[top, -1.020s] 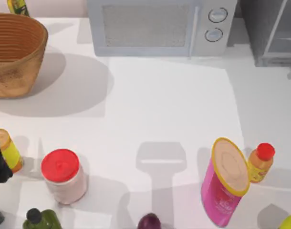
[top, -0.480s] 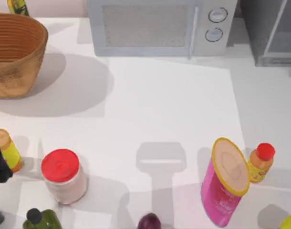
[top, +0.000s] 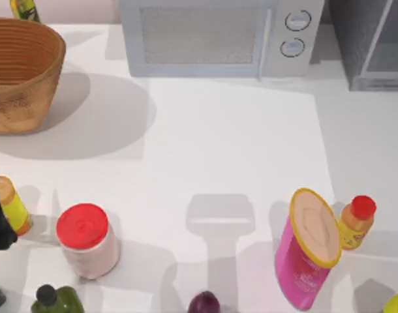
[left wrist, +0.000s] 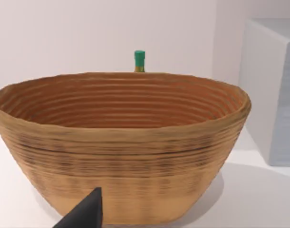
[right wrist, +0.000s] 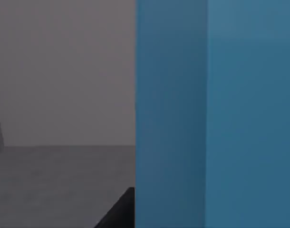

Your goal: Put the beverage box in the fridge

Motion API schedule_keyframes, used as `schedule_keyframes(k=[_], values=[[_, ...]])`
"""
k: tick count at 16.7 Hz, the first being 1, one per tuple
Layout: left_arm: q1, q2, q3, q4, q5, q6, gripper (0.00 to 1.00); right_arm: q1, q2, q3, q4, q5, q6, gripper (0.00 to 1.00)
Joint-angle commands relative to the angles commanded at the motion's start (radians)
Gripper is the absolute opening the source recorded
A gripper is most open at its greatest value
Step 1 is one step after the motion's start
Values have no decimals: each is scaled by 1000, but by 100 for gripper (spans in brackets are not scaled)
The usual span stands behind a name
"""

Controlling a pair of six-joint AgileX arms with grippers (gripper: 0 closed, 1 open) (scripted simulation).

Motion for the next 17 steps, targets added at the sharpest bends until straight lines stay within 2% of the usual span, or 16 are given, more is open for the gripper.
schedule_keyframes(k=[5,11,17], values=[[0,0,0,0,0,0,100,22,77,229,-137,19,-1,0],[0,0,0,0,0,0,100,26,89,267,-161,23,-1,0],[0,0,0,0,0,0,100,26,89,267,-161,23,-1,45]])
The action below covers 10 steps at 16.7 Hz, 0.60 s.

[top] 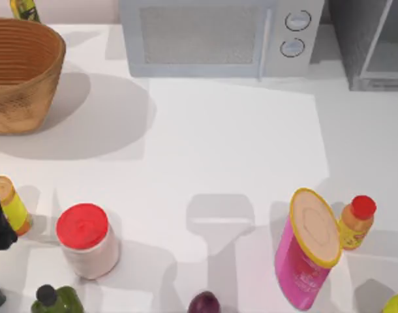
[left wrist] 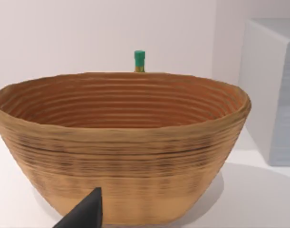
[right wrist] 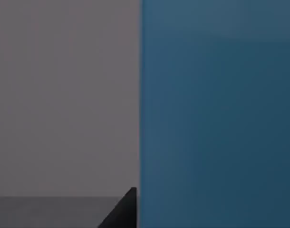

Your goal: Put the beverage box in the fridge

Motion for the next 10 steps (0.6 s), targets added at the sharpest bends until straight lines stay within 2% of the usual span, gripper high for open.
schedule_keyframes(k=[7,10], values=[[0,0,0,0,0,0,100,0,0,0,0,0,0,98],[0,0,0,0,0,0,100,0,0,0,0,0,0,100]])
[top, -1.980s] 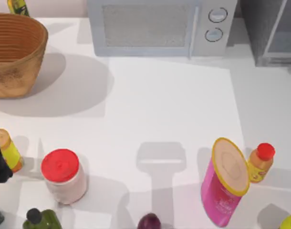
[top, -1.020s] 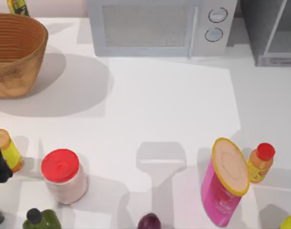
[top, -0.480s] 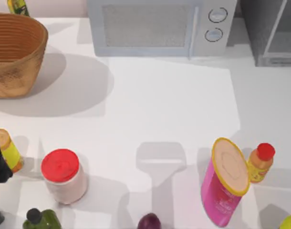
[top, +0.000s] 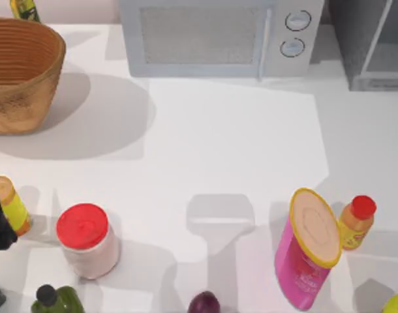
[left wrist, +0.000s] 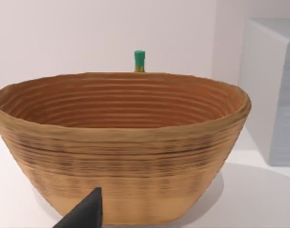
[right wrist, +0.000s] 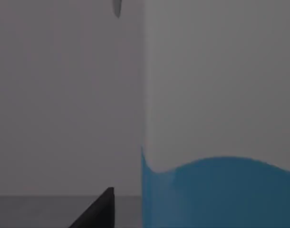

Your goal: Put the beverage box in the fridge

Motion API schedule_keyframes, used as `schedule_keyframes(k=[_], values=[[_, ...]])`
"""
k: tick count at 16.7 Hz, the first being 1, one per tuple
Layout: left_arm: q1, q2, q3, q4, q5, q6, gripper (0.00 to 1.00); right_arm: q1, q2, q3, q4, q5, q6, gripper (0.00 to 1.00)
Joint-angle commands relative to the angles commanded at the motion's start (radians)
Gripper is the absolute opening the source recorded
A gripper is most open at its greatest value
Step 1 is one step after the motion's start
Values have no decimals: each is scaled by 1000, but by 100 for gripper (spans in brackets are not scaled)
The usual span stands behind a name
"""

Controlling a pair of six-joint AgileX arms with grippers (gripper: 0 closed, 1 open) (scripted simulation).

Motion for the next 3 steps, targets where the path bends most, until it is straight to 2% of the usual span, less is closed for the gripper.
schedule_keyframes(k=[3], values=[[0,0,0,0,0,0,100,0,0,0,0,0,0,100]])
